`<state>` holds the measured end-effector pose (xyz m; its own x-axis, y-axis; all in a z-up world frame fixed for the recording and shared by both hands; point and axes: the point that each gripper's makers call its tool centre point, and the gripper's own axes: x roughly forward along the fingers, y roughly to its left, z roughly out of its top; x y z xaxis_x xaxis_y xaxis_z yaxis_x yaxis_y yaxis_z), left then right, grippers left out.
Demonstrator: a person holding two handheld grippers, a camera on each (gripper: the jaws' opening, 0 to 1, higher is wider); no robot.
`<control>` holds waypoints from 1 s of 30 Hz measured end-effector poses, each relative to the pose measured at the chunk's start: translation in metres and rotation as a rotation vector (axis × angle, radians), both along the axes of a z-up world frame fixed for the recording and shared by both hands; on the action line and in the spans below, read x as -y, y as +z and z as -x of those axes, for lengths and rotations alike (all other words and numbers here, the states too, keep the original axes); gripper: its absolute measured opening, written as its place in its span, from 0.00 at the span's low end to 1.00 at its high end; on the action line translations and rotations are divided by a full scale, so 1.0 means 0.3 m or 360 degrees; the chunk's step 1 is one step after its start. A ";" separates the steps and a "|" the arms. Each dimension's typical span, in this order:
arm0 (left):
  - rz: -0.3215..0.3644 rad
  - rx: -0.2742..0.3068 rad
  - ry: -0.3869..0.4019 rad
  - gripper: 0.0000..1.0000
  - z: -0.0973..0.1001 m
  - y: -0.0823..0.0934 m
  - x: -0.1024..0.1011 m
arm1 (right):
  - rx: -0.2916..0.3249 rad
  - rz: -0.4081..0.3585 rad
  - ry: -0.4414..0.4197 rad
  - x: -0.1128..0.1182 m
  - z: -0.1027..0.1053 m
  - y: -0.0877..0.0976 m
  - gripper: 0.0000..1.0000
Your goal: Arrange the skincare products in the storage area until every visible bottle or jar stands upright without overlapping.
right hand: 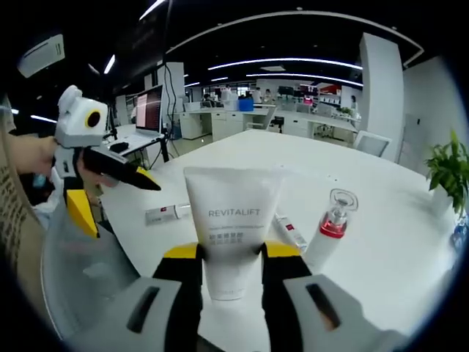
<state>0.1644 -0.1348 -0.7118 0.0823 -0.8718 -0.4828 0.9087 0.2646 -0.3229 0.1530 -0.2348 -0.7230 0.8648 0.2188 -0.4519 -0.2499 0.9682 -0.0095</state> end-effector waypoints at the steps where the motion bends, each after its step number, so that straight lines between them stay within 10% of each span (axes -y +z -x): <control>1: 0.0021 -0.0011 -0.0005 0.85 0.003 0.010 0.012 | 0.0006 -0.0005 0.0004 -0.006 0.002 0.006 0.30; 22: 0.0300 -0.0051 -0.0084 0.69 -0.031 0.198 0.225 | 0.0204 -0.0053 0.0065 -0.121 -0.046 0.147 0.30; 30: 0.0191 0.0073 -0.0193 0.35 0.018 0.167 0.255 | 0.0186 -0.0004 0.0020 -0.116 -0.037 0.139 0.30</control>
